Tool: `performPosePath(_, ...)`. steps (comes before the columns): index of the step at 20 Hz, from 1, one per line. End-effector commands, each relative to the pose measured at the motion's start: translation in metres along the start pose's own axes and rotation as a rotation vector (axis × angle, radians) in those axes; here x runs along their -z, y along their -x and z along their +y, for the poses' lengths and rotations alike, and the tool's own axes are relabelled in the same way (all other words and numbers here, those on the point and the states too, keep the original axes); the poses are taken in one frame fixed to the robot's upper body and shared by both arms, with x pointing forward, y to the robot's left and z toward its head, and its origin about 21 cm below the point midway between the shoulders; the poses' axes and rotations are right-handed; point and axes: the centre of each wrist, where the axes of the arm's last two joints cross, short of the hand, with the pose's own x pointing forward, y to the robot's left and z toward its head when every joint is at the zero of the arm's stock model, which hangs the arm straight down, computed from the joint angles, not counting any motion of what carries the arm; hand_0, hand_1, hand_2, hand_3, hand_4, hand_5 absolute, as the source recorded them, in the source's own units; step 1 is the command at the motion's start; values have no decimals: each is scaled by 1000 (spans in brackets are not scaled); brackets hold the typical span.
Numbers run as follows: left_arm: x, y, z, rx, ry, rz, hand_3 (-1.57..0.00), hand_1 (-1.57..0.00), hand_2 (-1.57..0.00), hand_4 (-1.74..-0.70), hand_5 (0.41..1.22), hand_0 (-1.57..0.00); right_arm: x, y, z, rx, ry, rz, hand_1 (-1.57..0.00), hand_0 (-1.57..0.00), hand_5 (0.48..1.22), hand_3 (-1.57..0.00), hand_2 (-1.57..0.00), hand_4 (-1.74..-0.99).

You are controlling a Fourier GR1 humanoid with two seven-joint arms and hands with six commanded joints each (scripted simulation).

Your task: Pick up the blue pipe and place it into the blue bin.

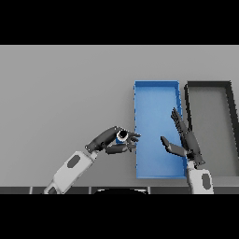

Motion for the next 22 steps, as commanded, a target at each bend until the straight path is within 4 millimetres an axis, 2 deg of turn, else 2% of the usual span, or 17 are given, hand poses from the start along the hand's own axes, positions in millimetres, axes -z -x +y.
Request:
performPosePath(1, -1, 2, -1, 3, 2, 7, -1440, -1571, -1571, -1731, 1221, -1571, 2, -12, -7, 21, -37, -4, 1, 1, 573, 1, 1, -1203)
performPosePath(5, 1, -2, 1, 9, 2, 6, -1440, -1571, -1571, -1731, 1221, -1571, 21, -51, -5, -1, -269, -33, 1, 1, 523, 1, 1, -1260)
performPosePath(8, -1, 1, 2, 9, 11, 23, -1439, -1571, -1571, -1731, 1221, -1571, 37, -84, 4, -45, -415, -90, 1, 1, 523, 1, 1, -1297)
performPosePath(11, 0, 5, 1, 19, 4, 32, -1437, -1571, -1571, -1732, 1221, -1571, 50, -105, 16, -71, -525, -108, 1, 1, 522, 1, 1, -1297)
performPosePath(14, 1, 5, -2, 28, 15, 28, -1436, -1571, -1571, -1732, 1221, -1571, 61, -118, 29, -92, -623, -116, 1, 1, 529, 1, 1, -1300)
performPosePath(16, 3, 6, 5, 18, 7, 26, -1437, -1571, -1571, -1732, 1221, -1571, 73, -124, 37, -130, -688, -133, 1, 1, 532, 1, 1, -1304)
performPosePath(19, 4, 8, 4, 16, 25, -4, -1452, -1571, -1571, -1729, 1221, -1571, 88, -132, 52, -138, -758, -150, 1, 1, 530, 1, 1, -1270)
performPosePath(22, 4, 11, 1, 2, 35, 2, -1494, -1571, -1571, -1732, 1221, -1571, 99, -131, 69, -138, -821, -130, 1, 1, 532, 1, 1, -1241)
